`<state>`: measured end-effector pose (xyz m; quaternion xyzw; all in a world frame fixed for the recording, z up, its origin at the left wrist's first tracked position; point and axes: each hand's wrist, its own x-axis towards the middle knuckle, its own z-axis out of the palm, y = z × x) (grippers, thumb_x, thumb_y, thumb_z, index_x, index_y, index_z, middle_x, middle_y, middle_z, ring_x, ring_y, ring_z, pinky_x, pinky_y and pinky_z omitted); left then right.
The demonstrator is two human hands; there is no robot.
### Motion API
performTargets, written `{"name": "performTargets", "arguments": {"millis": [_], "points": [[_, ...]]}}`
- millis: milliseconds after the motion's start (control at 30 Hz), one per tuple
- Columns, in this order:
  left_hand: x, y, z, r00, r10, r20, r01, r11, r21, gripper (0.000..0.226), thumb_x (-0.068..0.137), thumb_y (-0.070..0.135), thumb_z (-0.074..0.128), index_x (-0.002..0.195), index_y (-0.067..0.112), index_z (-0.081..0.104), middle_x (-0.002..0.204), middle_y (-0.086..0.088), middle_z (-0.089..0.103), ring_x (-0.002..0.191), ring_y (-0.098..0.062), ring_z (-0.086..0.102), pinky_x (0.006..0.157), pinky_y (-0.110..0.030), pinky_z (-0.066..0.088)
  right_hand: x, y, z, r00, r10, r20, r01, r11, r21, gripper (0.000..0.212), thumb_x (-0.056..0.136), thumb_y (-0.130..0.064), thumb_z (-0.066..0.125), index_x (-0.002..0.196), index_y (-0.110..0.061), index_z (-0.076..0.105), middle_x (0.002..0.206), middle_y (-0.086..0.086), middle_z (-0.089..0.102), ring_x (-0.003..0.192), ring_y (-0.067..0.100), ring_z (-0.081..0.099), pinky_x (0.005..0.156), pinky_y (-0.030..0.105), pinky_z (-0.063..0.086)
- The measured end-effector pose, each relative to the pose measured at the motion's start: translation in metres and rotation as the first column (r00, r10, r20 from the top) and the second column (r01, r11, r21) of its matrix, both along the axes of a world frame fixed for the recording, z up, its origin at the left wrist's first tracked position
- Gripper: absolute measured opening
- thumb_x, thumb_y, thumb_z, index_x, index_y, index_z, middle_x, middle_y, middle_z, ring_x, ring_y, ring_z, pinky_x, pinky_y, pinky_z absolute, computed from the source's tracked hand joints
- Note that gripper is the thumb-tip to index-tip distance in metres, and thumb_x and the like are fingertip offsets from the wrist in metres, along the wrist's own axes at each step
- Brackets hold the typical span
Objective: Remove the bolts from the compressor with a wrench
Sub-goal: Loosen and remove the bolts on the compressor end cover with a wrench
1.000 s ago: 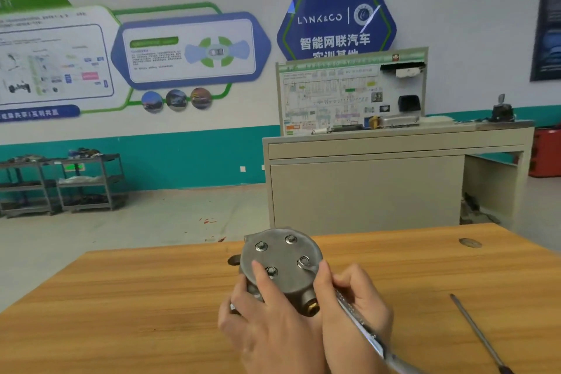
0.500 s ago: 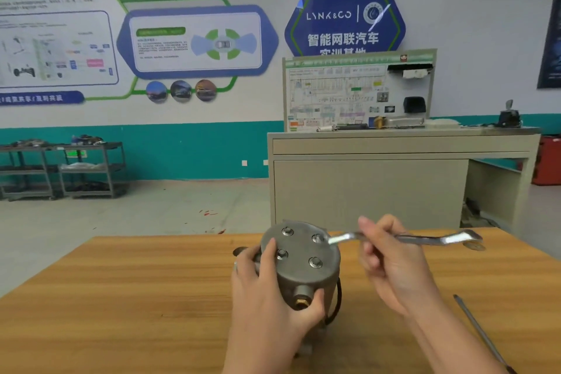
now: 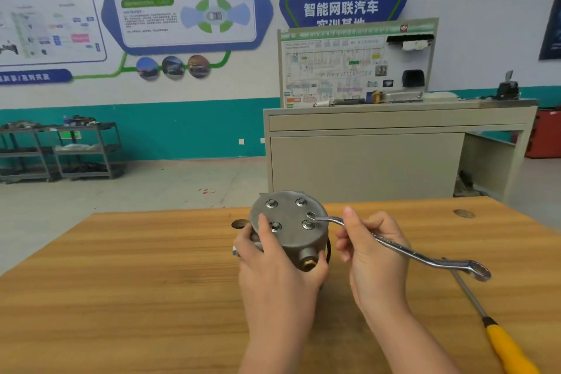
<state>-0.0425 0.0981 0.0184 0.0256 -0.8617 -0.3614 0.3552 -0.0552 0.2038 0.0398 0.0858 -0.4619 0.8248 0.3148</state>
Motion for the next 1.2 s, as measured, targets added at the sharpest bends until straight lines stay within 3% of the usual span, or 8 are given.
{"name": "performTargets", "arguments": {"millis": [200,333,467,667,800,1000,1100,1200], "points": [[0.001,0.007,0.002,0.999,0.001,0.046,-0.006,0.995,0.097,0.115,0.063,0.065,0.074,0.151,0.011,0.024,0.137,-0.005,0.021,0.121,-0.031,0.042,0.100,-0.041,0.045,0.009,-0.015,-0.008,0.981,-0.190,-0.041,0.194,0.958,0.210,0.036,0.086,-0.024,0.072,0.056,-0.026,0.051,0.052,0.009,0.059,0.046,0.018,0.055,0.048,0.028,0.047],[0.004,-0.001,0.002,0.998,-0.040,0.047,0.031,0.985,0.171,0.114,0.063,0.062,0.078,0.151,0.015,0.022,0.133,0.007,0.015,0.123,-0.029,0.041,0.101,-0.040,0.045,0.014,-0.027,-0.012,0.945,-0.292,-0.145,0.324,0.891,0.320,0.032,0.084,-0.029,0.069,0.060,-0.025,0.049,0.051,0.006,0.056,0.045,0.016,0.053,0.048,0.023,0.045],[0.010,-0.018,0.000,0.997,-0.070,0.017,0.066,0.985,0.159,0.114,0.060,0.057,0.082,0.150,0.016,0.026,0.120,0.017,0.015,0.120,-0.027,0.048,0.098,-0.035,0.047,0.012,-0.017,-0.005,0.999,0.005,0.044,-0.013,0.986,0.169,0.034,0.080,-0.014,0.072,0.055,-0.025,0.052,0.050,0.004,0.058,0.041,0.009,0.050,0.042,0.020,0.042],[0.002,-0.054,-0.001,0.975,-0.220,-0.017,0.220,0.975,-0.037,0.110,0.057,0.063,0.075,0.149,0.027,0.027,0.112,0.028,0.010,0.107,0.000,0.039,0.080,-0.006,0.032,-0.013,0.019,0.017,0.864,0.478,0.156,-0.488,0.873,0.028,0.027,0.071,-0.014,0.069,0.053,-0.020,0.050,0.048,0.007,0.052,0.034,0.008,0.044,0.031,0.014,0.027],[0.001,-0.047,-0.006,0.979,-0.187,-0.080,0.180,0.980,-0.082,0.109,0.055,0.069,0.068,0.148,0.029,0.027,0.132,0.021,0.014,0.118,-0.007,0.038,0.096,-0.023,0.043,-0.006,0.017,0.022,0.948,0.317,-0.022,-0.318,0.943,-0.102,0.031,0.072,-0.020,0.072,0.056,-0.023,0.046,0.050,0.004,0.055,0.038,0.008,0.047,0.033,0.015,0.032],[0.004,-0.018,-0.034,0.957,-0.042,-0.286,0.107,0.971,0.216,0.129,0.051,0.062,0.082,0.151,0.029,0.007,0.153,-0.016,0.009,0.138,-0.036,0.025,0.104,-0.061,0.036,0.020,-0.019,0.003,0.996,-0.081,-0.033,0.082,0.996,0.047,0.028,0.073,-0.036,0.072,0.056,-0.025,0.053,0.054,0.010,0.061,0.042,0.016,0.054,0.037,0.020,0.039],[0.009,-0.011,-0.040,0.977,-0.071,-0.201,0.135,0.936,0.326,0.136,0.059,0.047,0.088,0.146,0.053,-0.016,0.159,-0.014,0.010,0.148,-0.024,0.013,0.116,-0.056,0.023,0.023,-0.034,-0.008,0.992,-0.125,-0.008,0.125,0.992,0.027,0.029,0.073,-0.036,0.071,0.054,-0.025,0.053,0.053,0.010,0.061,0.042,0.015,0.054,0.039,0.021,0.040],[0.003,-0.012,-0.047,0.979,-0.029,-0.204,0.076,0.971,0.226,0.147,0.049,0.036,0.094,0.146,0.046,-0.015,0.153,-0.021,0.027,0.137,-0.037,0.030,0.108,-0.053,0.021,0.022,-0.037,-0.010,0.977,-0.212,-0.011,0.212,0.973,0.089,0.033,0.080,-0.038,0.073,0.056,-0.026,0.054,0.055,0.009,0.063,0.044,0.014,0.058,0.042,0.021,0.043]]}}
